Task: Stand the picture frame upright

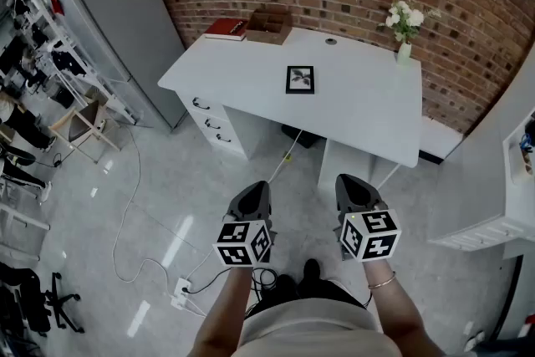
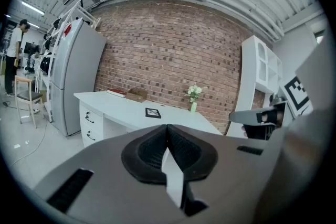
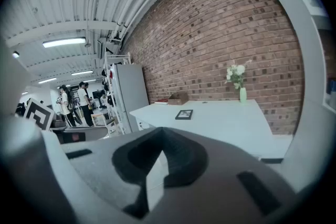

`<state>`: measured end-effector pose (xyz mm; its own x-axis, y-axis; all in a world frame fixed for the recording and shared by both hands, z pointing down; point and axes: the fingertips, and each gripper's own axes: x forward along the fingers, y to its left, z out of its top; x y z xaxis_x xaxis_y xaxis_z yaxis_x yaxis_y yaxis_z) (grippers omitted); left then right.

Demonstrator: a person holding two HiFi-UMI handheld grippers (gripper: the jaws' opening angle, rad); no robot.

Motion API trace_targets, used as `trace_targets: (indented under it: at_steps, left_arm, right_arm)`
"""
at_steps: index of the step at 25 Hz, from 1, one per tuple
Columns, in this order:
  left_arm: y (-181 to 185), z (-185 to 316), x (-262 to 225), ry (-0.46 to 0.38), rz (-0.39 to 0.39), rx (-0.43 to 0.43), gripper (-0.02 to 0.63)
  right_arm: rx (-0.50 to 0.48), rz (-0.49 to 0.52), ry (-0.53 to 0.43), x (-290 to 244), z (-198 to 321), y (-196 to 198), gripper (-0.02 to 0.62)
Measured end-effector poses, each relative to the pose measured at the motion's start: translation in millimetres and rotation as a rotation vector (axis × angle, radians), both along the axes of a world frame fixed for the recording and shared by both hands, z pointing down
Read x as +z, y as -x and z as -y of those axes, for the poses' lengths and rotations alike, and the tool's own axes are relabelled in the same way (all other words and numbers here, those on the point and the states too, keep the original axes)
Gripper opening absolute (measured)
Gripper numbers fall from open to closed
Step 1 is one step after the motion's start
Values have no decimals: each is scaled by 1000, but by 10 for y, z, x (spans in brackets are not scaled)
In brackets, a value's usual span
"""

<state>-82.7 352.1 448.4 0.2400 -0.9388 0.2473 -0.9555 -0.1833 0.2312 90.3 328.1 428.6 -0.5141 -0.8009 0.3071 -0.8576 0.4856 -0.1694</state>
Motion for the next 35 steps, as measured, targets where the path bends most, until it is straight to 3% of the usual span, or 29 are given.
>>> trace_targets:
  at_steps: [11,17,26,35]
  left_arm:
    - [-119,53,-85,-12,-27,15,-8]
    - [-117,214,-92,-9,-7,-24,11]
    - [-178,347,-22,-6,0,-56,87]
    - [-166,619,-15,4,-10,-53,101]
  right_arm:
    - [-37,39,-16,-12,19,4,3]
    - [-31,92,-36,-56,228,-69,6]
    - [-45,168,-3,-24,474,-204,95]
    - [-6,201,24,12,728,-299,107]
